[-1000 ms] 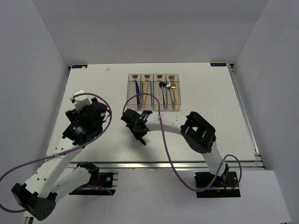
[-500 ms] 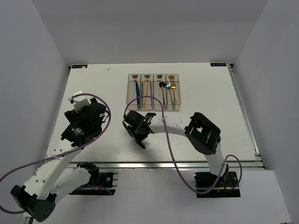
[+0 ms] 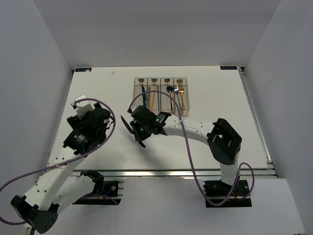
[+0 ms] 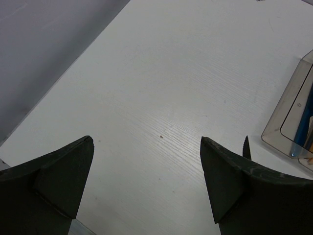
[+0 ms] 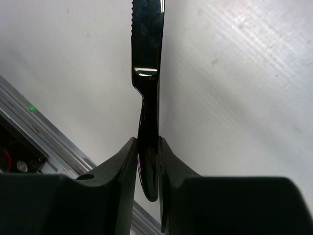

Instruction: Sort the eating utensils into containers

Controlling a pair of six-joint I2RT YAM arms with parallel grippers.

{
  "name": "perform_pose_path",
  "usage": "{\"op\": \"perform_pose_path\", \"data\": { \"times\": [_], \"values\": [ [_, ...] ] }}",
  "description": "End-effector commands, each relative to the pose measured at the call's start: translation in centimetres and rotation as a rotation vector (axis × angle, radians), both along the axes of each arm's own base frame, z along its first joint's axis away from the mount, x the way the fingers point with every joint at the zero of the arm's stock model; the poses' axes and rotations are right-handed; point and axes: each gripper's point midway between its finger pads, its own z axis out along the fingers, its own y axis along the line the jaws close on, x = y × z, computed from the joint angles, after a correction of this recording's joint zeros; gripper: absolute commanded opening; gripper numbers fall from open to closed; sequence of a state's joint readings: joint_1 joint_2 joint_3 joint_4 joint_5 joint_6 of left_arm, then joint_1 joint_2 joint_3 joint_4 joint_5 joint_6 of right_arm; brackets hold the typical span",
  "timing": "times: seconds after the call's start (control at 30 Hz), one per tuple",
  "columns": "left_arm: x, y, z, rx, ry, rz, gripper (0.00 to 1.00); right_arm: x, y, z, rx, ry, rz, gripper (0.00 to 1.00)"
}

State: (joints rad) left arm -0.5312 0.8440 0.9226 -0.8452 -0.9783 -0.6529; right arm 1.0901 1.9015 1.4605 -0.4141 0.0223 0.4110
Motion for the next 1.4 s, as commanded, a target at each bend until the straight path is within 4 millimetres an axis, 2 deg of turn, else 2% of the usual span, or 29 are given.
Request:
{"op": "perform_pose_path", "data": {
  "times": [0.0,0.07,0.1,0.2,0.27,0.3,0.37,0.4,0.43,0.47,0.5,0.53,0.57,0.6,0.67,0.73,0.87,0.9,0.93,0.97,1.0,1.07,1.1,1.13,1.23,1.27,1.3,1.33,1.37],
  "values": [
    [-0.2,0.4,0.5,-0.008,-0.024,0.017,0.98,3.0,2.2,4.9,0.134,-0.074,-0.044,0.0],
    [-0.2,0.4,0.6,-0.01,-0.028,0.016,0.98,5.2,2.2,6.0,0.147,-0.111,-0.1,0.0],
    [-0.2,0.4,0.5,-0.009,-0.026,0.016,0.98,6.3,2.8,7.5,0.179,-0.135,-0.123,0.0],
    [-0.3,0.4,0.4,-0.008,-0.023,0.017,0.98,10.3,2.7,9.9,0.23,-0.195,-0.233,0.0],
    [-0.3,0.5,0.5,-0.007,-0.024,0.016,0.98,13.0,2.1,10.4,0.264,-0.198,-0.297,0.0],
    [-0.2,0.4,0.6,-0.01,-0.029,0.016,0.98,15.2,2.2,10.6,0.292,-0.201,-0.341,0.0],
    [-0.2,0.4,0.5,-0.01,-0.027,0.015,0.98,17.1,2.6,10.6,0.33,-0.203,-0.352,0.0],
    [-0.2,0.4,0.5,-0.008,-0.025,0.015,0.98,18.3,3.0,8.9,0.322,-0.194,-0.361,0.0],
    [-0.2,0.3,0.4,-0.011,-0.024,0.011,0.98,20.4,3.2,10.3,0.37,-0.213,-0.386,0.0],
    [-0.2,0.3,0.4,-0.009,-0.023,0.01,0.98,21.4,3.7,8.5,0.361,-0.195,-0.388,0.0],
    [-0.1,0.3,0.4,-0.009,-0.022,0.009,0.98,22.8,3.4,8.6,0.373,-0.201,-0.411,0.0],
    [-0.1,0.3,0.4,-0.01,-0.02,0.008,0.98,24.3,3.8,10.0,0.417,-0.228,-0.426,0.0],
    [-0.1,0.3,0.4,-0.01,-0.02,0.008,0.98,25.0,3.9,9.8,0.427,-0.228,-0.439,0.0],
    [-0.1,0.2,0.4,-0.01,-0.02,0.006,0.98,26.3,3.6,8.3,0.418,-0.221,-0.464,0.0],
    [-0.1,0.3,0.3,-0.008,-0.019,0.007,0.98,27.8,3.8,8.7,0.448,-0.234,-0.491,0.0],
    [-0.1,0.2,0.4,-0.009,-0.02,0.007,0.98,28.6,3.5,7.8,0.442,-0.242,-0.514,0.0],
    [-0.1,0.2,0.4,-0.01,-0.019,0.002,0.98,28.2,3.4,6.7,0.423,-0.223,-0.507,0.0],
    [0.0,0.1,0.3,-0.009,-0.018,0.0,0.98,28.1,3.2,7.0,0.425,-0.22,-0.507,0.07],
    [0.0,0.1,0.3,-0.01,-0.015,0.0,0.98,27.8,3.2,7.1,0.425,-0.216,-0.502,0.2],
    [0.0,0.1,0.3,-0.009,-0.015,-0.001,0.98,27.6,3.1,8.0,0.437,-0.226,-0.498,0.23],
    [0.0,0.1,0.2,-0.008,-0.013,-0.001,0.98,27.2,2.9,7.8,0.428,-0.22,-0.493,0.26],
    [0.0,0.1,0.3,-0.008,-0.015,0.001,0.98,26.8,2.5,9.6,0.447,-0.237,-0.482,0.36],
    [0.0,0.1,0.2,-0.007,-0.014,0.002,0.98,26.4,2.3,9.8,0.444,-0.238,-0.477,0.42],
    [0.0,0.1,0.2,-0.007,-0.014,0.002,0.98,26.1,2.0,11.1,0.454,-0.249,-0.475,0.52],
    [0.0,0.1,0.2,-0.005,-0.012,0.004,0.98,25.8,1.0,12.2,0.44,-0.273,-0.495,0.55],
    [0.0,0.1,0.2,-0.005,-0.012,0.004,0.98,25.6,0.5,13.5,0.454,-0.289,-0.498,0.56],
    [0.1,0.1,0.1,-0.004,-0.01,0.004,0.98,25.5,0.2,13.8,0.453,-0.294,-0.504,0.56],
    [0.1,0.1,0.1,-0.003,-0.008,0.004,0.98,25.2,-0.1,13.7,0.439,-0.298,-0.503,0.63],
    [0.1,0.1,0.0,-0.002,-0.006,0.004,0.98,24.9,-0.6,14.9,0.44,-0.312,-0.506,0.68]
  ]
}}
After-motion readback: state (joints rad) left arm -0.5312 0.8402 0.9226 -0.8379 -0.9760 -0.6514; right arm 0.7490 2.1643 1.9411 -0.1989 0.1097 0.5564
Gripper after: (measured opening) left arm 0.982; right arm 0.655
